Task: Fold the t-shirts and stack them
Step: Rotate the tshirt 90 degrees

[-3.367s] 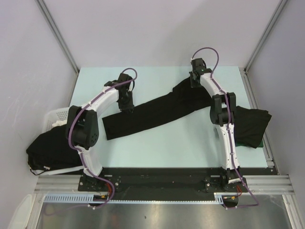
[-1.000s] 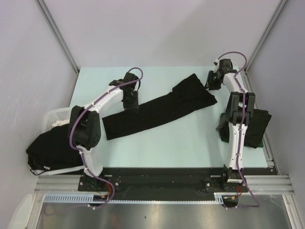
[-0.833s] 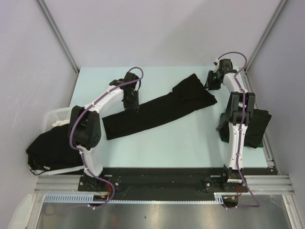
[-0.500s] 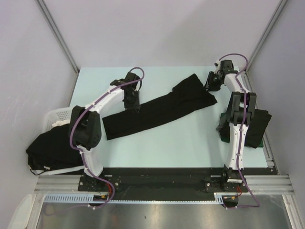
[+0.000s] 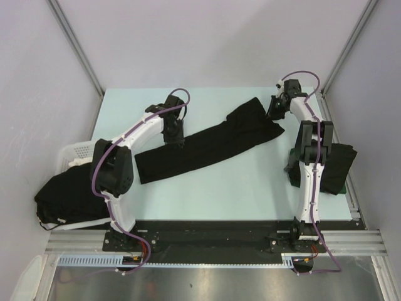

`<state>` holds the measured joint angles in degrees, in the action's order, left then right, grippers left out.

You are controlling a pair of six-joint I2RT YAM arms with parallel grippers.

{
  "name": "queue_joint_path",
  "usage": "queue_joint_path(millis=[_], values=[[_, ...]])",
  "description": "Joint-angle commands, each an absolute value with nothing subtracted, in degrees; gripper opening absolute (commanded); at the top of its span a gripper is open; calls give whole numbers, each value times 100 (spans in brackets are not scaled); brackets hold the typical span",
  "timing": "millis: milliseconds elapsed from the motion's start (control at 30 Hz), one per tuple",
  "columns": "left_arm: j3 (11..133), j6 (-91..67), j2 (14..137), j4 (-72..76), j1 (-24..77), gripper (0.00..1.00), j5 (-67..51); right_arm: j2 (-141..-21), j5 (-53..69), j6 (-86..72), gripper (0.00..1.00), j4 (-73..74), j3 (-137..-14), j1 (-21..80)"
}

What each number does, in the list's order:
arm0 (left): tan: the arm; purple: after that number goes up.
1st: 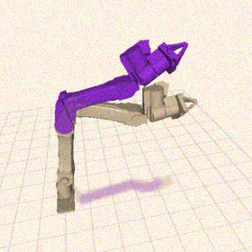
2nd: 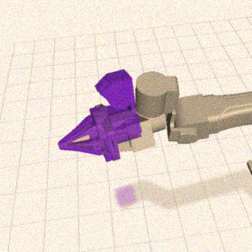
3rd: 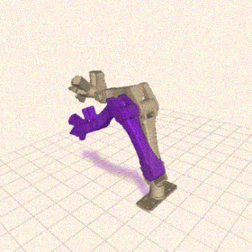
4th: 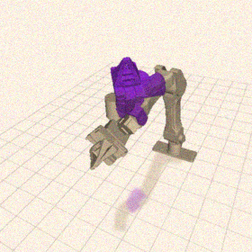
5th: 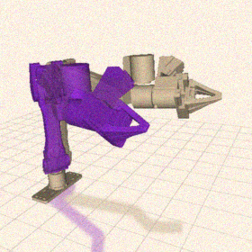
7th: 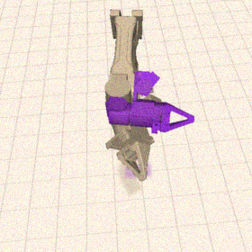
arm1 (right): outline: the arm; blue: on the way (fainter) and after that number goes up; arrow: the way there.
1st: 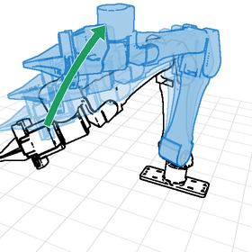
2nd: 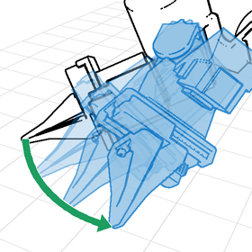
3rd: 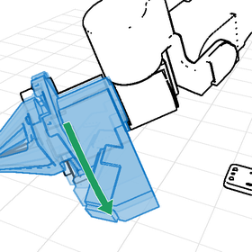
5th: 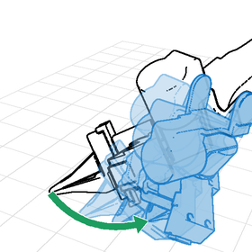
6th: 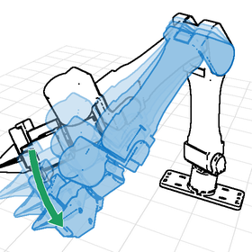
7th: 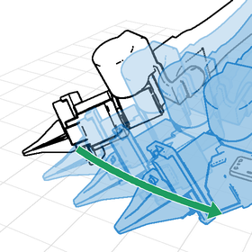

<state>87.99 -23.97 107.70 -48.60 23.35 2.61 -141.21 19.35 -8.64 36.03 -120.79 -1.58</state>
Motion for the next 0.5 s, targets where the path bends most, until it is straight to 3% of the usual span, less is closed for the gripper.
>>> queue_joint_path(millis=[0, 300, 467], values=[[8877, -2470, 10600, -4869, 2382, 35, 352, -14308, 1873, -914, 0, 3779, -12190, -18], [8859, -2470, 10433, -4931, 2382, 35, 395, -14650, 1258, -809, 0, 3858, -12752, 228], [8824, -2470, 10336, -4975, 2382, 35, 413, -15081, 1020, -642, 0, 3981, -13839, 377]])
